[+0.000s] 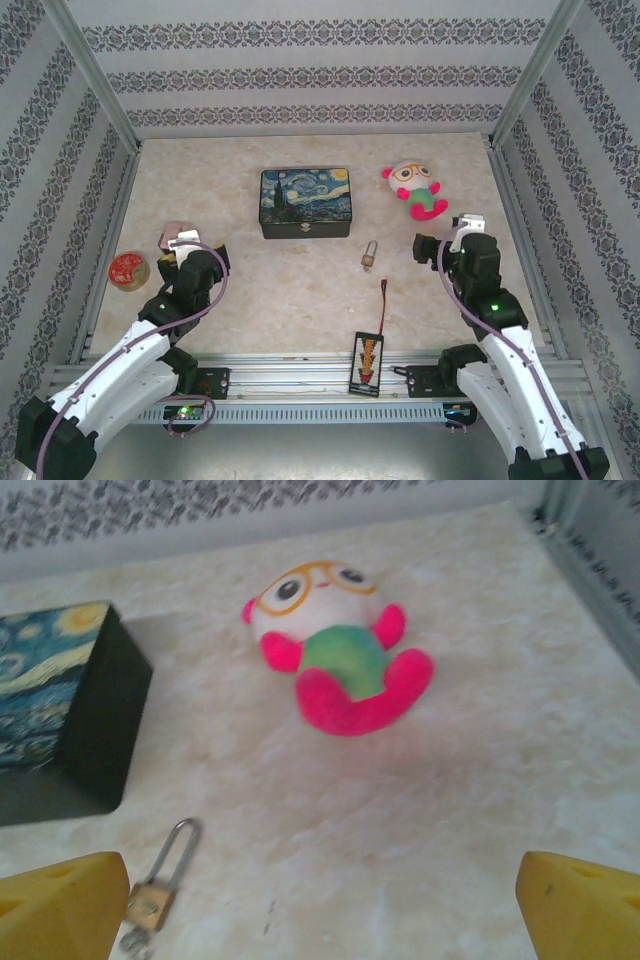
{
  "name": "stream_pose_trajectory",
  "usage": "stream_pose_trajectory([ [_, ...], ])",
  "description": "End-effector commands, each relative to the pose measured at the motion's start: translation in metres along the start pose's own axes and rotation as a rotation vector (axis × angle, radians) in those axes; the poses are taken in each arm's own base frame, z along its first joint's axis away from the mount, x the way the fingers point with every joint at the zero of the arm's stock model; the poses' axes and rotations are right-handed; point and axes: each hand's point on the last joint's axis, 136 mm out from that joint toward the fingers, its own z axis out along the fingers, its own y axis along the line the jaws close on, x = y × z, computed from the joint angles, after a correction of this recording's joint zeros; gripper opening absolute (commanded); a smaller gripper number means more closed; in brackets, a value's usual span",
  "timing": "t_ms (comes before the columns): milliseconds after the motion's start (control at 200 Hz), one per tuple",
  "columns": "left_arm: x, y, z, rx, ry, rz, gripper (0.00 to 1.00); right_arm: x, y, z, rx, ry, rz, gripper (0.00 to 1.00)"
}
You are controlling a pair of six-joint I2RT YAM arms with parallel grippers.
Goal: Unlock the padlock with the key
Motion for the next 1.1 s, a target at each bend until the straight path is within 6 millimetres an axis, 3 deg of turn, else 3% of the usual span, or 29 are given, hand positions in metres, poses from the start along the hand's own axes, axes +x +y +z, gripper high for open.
stream_pose_trajectory([
  [0, -0.018, 0.001, 0.007, 0.004, -0.073, 0.003, 0.99, -0.018, -0.022, 0.000, 0.117, -0.143, 0.035, 0.98],
  [290, -0.023, 0.010, 0.040, 0.047, -0.073, -0.005, 0.99, -0.008, -0.031, 0.020, 0.156, -0.224, 0.027, 0.98],
  [475, -0.035, 0.007, 0.053, 0.068, -0.159, 0.066, 0.99, -0.014, -0.028, 0.029, 0.153, -0.236, -0.026, 0.98],
  [495, -0.036, 0.007, 0.055, 0.065, -0.162, 0.068, 0.99, -0.002, -0.030, 0.034, 0.160, -0.213, -0.037, 0.98],
  [585, -0.035, 0.010, 0.063, 0.051, -0.164, 0.081, 0.99, -0.001, -0.033, 0.036, 0.176, -0.213, -0.043, 0.98],
  [805, -0.030, 0.002, 0.082, 0.078, -0.194, 0.106, 0.99, 0.004, -0.034, 0.040, 0.176, -0.246, -0.055, 0.98],
  [1094, -0.027, -0.027, 0.103, 0.199, -0.222, 0.112, 0.99, 0.011, -0.042, 0.047, 0.210, -0.235, -0.057, 0.98],
])
